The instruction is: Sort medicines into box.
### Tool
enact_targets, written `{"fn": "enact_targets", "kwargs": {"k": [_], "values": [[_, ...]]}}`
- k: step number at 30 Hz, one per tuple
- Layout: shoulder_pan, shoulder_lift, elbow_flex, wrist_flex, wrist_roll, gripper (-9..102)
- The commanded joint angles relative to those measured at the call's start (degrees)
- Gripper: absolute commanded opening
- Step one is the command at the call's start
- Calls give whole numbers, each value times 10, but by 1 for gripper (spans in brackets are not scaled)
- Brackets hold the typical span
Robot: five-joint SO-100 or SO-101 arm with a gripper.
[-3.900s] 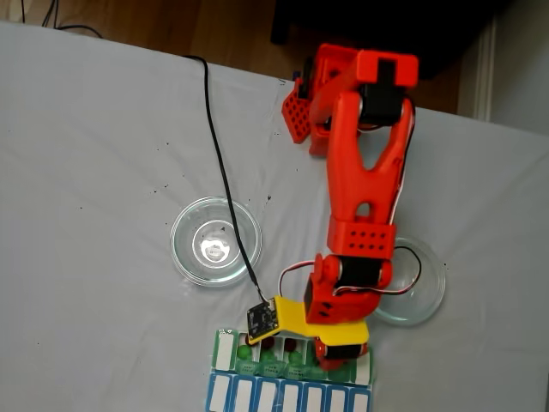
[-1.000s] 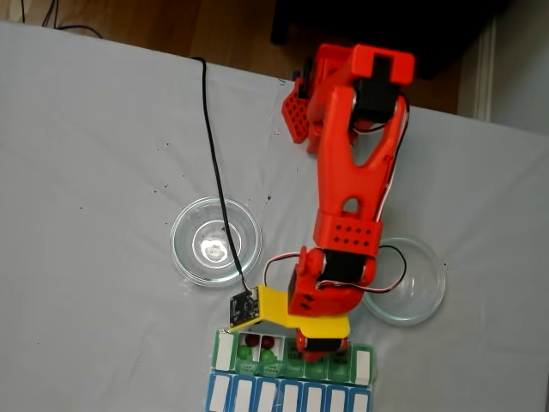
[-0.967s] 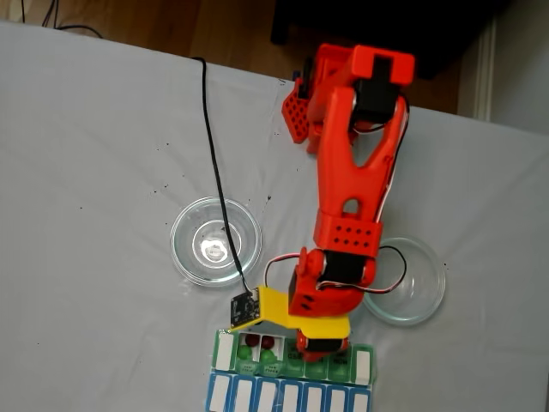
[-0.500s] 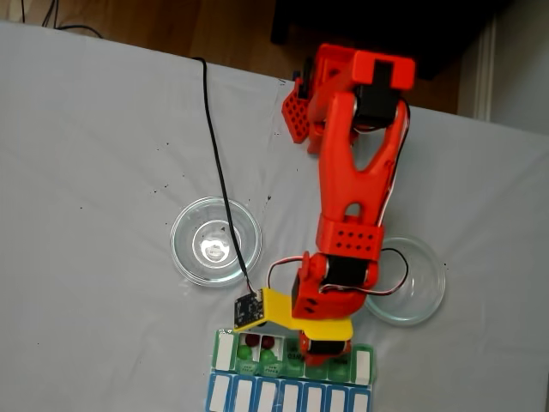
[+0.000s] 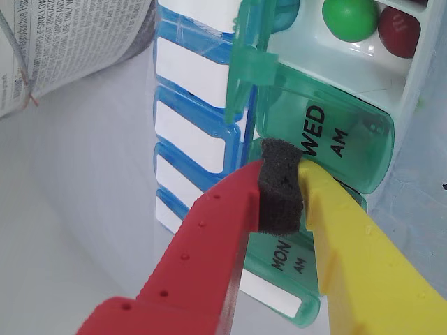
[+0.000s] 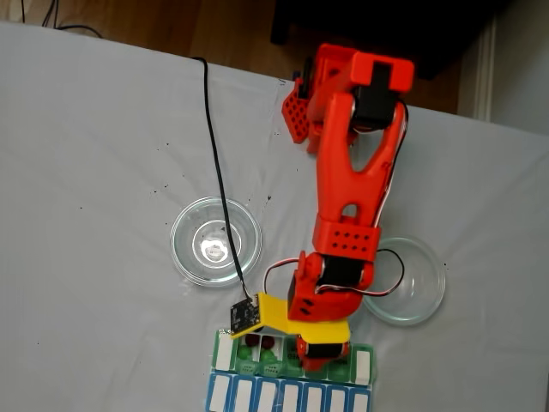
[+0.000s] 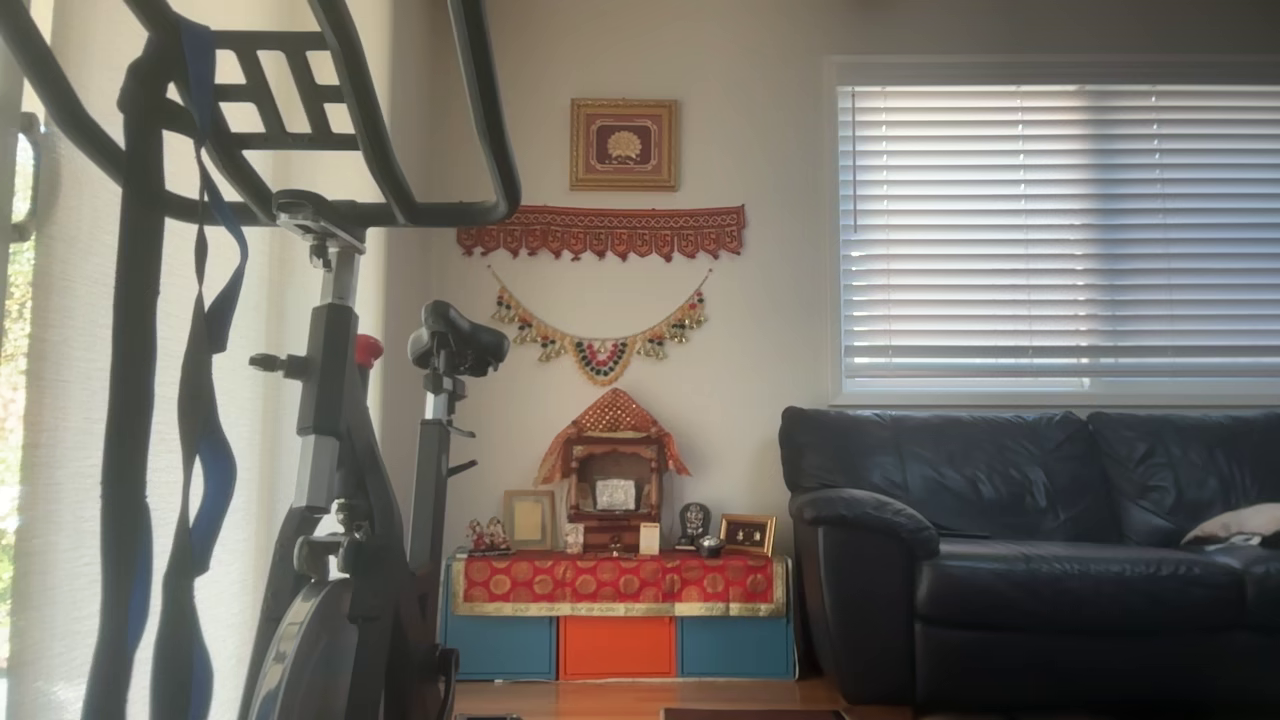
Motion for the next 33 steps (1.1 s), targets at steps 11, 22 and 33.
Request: {"fn": "enact_targets", "kwargs": {"k": [11, 22, 33], "values": [[35, 41, -50, -6, -67, 1], [21, 59, -38, 59, -79, 1], [-4, 14, -42, 105, -98, 1]]}}
